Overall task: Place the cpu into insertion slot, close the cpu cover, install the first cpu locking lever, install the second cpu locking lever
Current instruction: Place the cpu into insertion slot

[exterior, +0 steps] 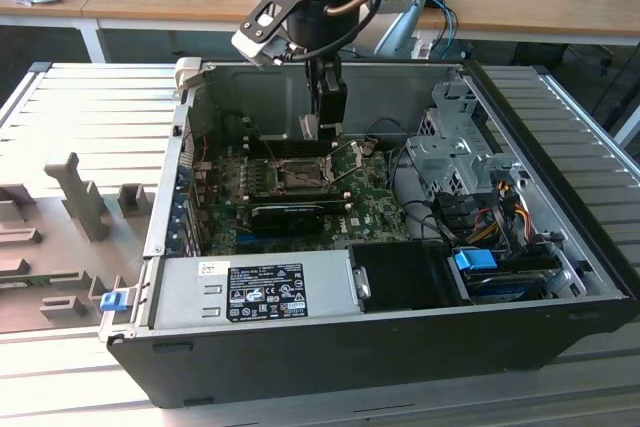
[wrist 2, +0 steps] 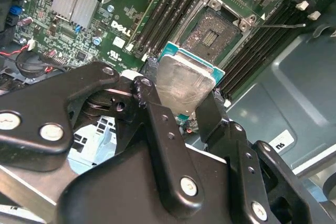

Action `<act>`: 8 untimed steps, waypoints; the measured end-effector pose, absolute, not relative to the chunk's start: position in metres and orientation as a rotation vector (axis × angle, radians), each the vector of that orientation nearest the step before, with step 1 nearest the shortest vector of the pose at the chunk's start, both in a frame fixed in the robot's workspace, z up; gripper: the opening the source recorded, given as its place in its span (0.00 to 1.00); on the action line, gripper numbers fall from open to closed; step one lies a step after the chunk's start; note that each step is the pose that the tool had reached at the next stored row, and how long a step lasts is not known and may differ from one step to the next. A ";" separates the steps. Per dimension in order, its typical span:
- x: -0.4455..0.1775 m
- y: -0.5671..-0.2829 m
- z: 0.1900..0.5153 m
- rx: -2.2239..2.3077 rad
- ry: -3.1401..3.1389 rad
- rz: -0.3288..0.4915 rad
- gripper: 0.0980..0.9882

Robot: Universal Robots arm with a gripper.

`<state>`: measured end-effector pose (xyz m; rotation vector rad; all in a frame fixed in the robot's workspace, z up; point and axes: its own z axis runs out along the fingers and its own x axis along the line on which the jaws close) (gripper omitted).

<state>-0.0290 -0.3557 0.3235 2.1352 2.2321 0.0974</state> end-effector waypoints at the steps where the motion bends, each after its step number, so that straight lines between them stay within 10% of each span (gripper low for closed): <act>1: -0.029 -0.355 0.321 2.135 2.232 0.097 0.49; 8: -0.031 -0.354 0.306 2.160 2.206 0.095 0.49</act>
